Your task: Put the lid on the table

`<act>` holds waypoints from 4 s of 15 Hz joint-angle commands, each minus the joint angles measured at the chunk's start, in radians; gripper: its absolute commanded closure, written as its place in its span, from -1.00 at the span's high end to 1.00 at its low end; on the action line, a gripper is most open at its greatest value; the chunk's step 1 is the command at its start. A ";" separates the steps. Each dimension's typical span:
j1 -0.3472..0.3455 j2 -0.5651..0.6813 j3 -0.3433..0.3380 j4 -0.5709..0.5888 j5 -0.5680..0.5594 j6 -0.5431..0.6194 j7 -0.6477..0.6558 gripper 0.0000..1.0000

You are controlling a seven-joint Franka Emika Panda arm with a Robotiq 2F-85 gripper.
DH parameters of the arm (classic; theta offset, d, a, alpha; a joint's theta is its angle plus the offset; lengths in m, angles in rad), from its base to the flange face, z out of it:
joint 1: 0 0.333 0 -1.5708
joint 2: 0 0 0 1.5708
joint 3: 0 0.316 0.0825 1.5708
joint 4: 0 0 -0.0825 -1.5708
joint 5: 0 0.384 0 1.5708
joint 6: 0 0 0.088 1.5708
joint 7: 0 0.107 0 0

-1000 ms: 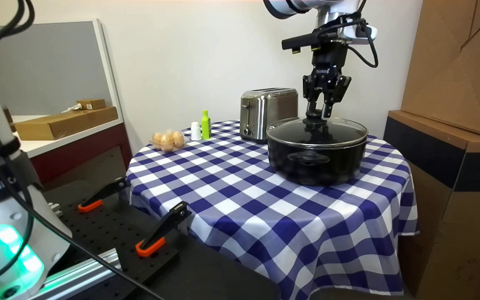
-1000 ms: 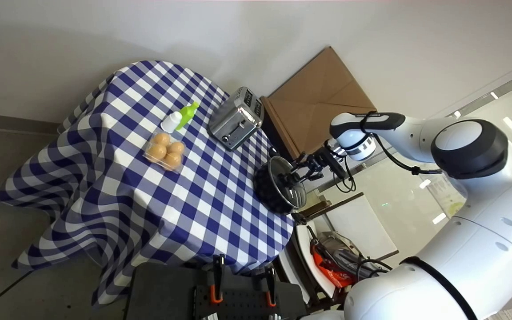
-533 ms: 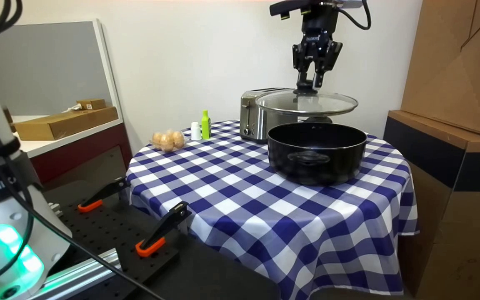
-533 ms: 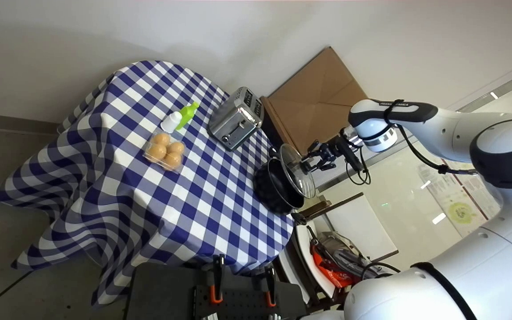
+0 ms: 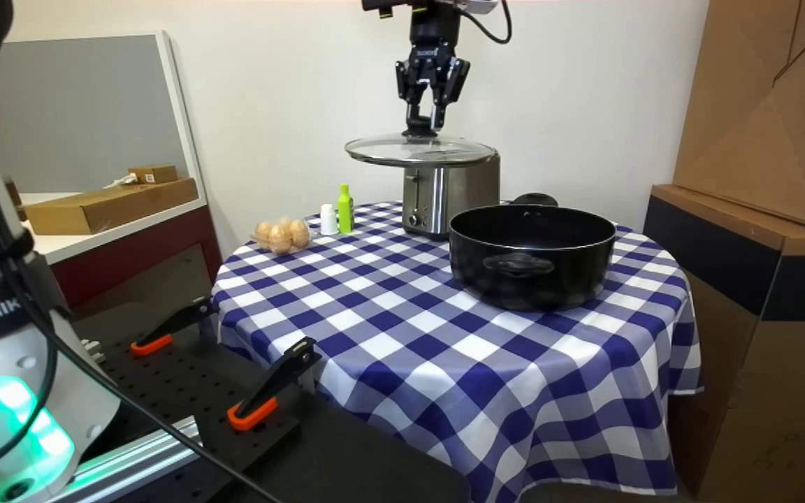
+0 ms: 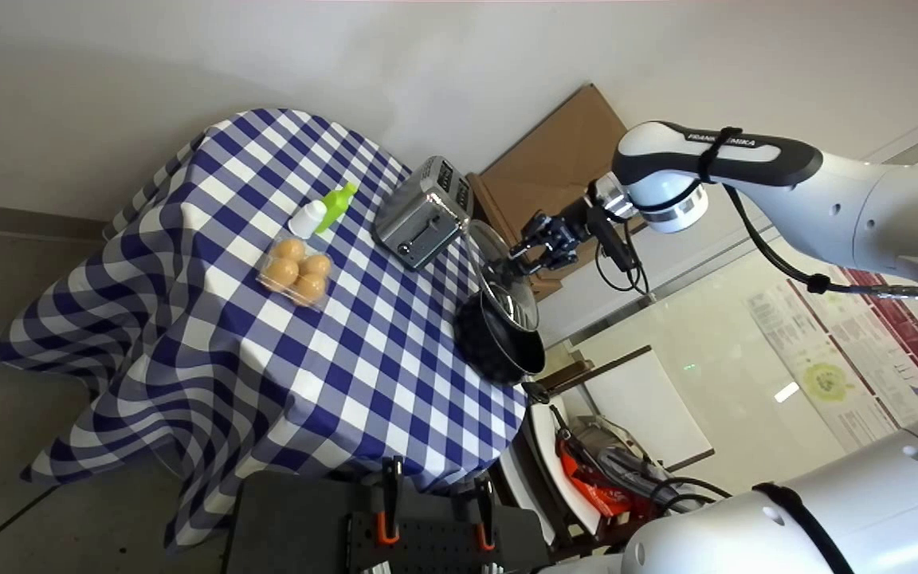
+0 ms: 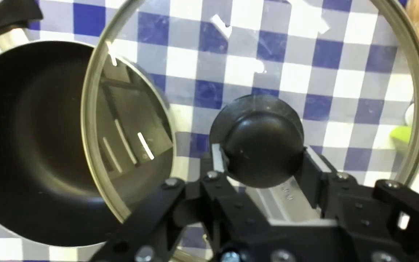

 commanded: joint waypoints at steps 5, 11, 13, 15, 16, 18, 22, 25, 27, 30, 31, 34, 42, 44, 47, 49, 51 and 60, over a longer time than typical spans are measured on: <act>0.118 0.028 0.093 -0.055 -0.040 -0.017 -0.014 -0.51; 0.128 0.107 0.098 -0.078 -0.042 0.031 -0.008 -0.51; 0.124 0.140 0.096 -0.076 -0.049 0.042 -0.034 -0.51; 0.126 0.171 0.097 -0.074 -0.066 0.051 -0.039 -0.51; 0.128 0.184 0.098 -0.075 -0.073 0.057 -0.042 -0.51; 0.135 0.209 0.101 -0.076 -0.095 0.079 -0.041 -0.51; 0.144 0.262 0.093 -0.066 -0.151 0.129 -0.029 -0.51; 0.144 0.302 0.085 -0.060 -0.184 0.194 -0.028 -0.51; 0.145 0.335 0.077 -0.051 -0.207 0.243 -0.024 -0.51; 0.142 0.373 0.071 -0.056 -0.225 0.334 -0.032 -0.51; 0.139 0.380 0.073 -0.060 -0.220 0.357 -0.037 -0.51; 0.136 0.372 0.082 -0.066 -0.209 0.373 -0.048 -0.51; 0.067 0.283 0.137 -0.101 -0.080 0.296 -0.152 1.00; 0.048 0.239 0.132 -0.115 -0.025 0.255 -0.145 1.00; 0.014 0.152 0.124 -0.163 0.065 0.199 -0.145 1.00; 0.019 0.088 0.108 -0.199 0.072 0.138 -0.113 1.00; 0.030 0.018 0.103 -0.250 0.070 0.109 -0.101 1.00; 0.090 -0.276 0.102 -0.511 0.032 0.226 0.226 1.00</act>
